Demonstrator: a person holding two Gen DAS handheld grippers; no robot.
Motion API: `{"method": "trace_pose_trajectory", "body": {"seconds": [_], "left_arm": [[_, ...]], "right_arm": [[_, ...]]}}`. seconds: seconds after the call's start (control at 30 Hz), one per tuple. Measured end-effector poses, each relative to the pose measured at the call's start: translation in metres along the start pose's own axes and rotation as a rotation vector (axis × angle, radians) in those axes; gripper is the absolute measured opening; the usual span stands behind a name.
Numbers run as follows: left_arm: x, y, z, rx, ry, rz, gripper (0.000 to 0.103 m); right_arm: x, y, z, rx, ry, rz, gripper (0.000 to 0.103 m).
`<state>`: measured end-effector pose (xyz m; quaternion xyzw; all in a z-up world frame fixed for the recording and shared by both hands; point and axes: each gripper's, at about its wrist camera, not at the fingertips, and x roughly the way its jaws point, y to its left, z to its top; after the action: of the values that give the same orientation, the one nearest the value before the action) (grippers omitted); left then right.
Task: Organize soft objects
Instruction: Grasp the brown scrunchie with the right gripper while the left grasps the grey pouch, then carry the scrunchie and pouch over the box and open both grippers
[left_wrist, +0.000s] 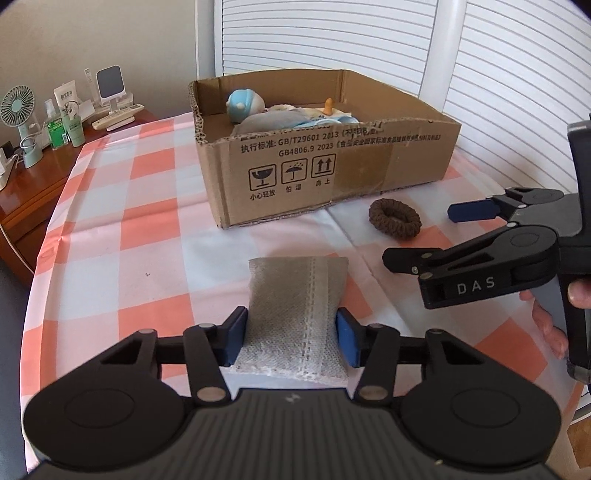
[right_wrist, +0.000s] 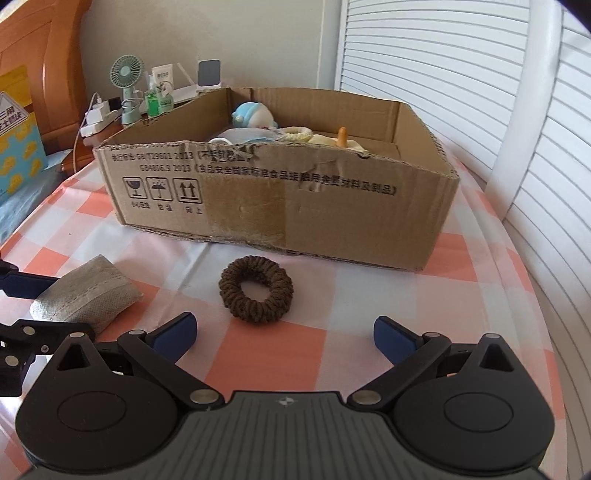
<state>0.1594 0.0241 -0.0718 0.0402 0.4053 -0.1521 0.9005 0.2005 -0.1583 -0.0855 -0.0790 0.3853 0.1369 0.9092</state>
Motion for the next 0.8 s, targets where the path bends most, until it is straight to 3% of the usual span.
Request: {"method": "trace_pose_trajectory", "body": {"seconds": [0.2, 0.53, 0.67, 0.8], "left_arm": [[-0.001, 0.002, 0.000, -0.009, -0.001, -0.005, 0.051], [0.001, 0.002, 0.001, -0.001, -0.003, 0.000, 0.052], [0.003, 0.002, 0.003, 0.008, -0.004, 0.009, 0.053], [0.004, 0.003, 0.004, 0.004, -0.006, 0.012, 0.053]], "right_arm": [[0.009, 0.013, 0.010, -0.057, -0.014, 0.055, 0.100], [0.007, 0.016, 0.020, -0.086, -0.039, 0.060, 0.055], [0.006, 0.016, 0.020, -0.093, -0.039, 0.055, 0.053], [0.007, 0.016, 0.020, -0.105, -0.042, 0.040, 0.058]]}}
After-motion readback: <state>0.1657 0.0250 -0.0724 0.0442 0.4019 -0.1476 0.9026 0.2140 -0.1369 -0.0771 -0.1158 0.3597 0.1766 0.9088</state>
